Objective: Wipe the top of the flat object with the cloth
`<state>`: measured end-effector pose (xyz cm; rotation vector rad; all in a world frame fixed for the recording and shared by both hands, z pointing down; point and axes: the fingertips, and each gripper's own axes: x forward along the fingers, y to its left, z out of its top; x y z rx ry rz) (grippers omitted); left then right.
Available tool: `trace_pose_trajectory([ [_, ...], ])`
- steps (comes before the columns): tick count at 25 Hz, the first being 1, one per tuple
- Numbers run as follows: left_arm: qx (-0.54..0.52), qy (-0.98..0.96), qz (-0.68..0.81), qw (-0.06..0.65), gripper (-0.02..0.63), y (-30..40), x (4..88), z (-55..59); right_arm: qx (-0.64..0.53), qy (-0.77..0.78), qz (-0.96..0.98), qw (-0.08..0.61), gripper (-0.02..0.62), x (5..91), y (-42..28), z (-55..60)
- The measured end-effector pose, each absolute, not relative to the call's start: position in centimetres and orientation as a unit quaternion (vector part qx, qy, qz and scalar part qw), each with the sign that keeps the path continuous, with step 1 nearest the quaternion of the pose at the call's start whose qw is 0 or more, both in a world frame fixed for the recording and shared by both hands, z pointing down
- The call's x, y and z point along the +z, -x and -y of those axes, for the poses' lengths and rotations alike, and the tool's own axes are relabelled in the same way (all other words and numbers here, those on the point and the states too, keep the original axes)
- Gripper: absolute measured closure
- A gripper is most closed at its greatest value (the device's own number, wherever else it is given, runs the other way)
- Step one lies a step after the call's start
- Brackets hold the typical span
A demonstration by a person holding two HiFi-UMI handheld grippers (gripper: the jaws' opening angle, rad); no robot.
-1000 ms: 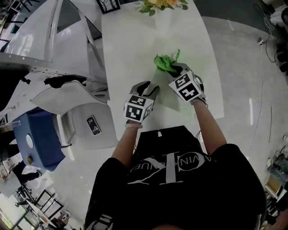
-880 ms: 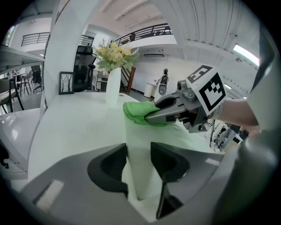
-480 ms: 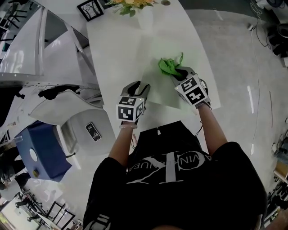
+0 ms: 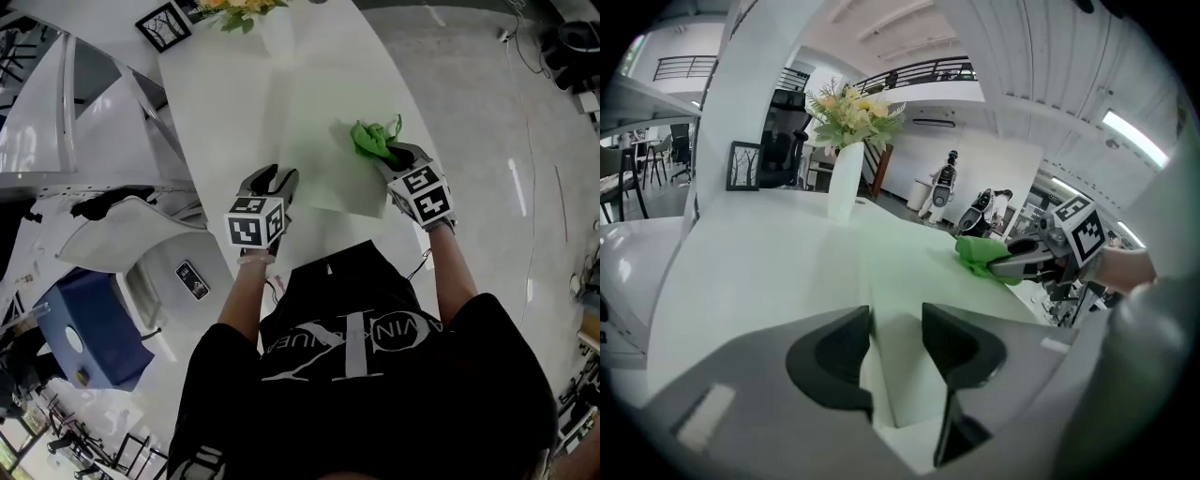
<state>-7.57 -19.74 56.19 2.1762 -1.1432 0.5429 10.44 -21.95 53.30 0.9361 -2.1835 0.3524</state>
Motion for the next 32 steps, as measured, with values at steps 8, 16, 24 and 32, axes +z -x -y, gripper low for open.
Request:
trace_pose_trajectory([
  [8,0.179,-0.824,0.437,0.313,0.416,7.7,56.1,19.9,0.195,-0.401,0.832,0.331,0.532,53.7,-14.1,21.0],
  [16,0.146,-0.826,0.445,0.312,0.373,9.0,55.6,17.3,0.125,-0.361,0.872,0.307,0.532,50.3,-6.5,20.5],
  [24,0.139,-0.831,0.438,0.313,0.389,10.1,55.7,15.4,0.105,-0.255,0.903,0.329,0.532,51.3,4.9,18.3],
  [32,0.137,-0.829,0.434,0.324,0.474,9.8,55.8,14.6,0.081,-0.208,0.902,0.369,0.532,53.2,9.0,16.8],
])
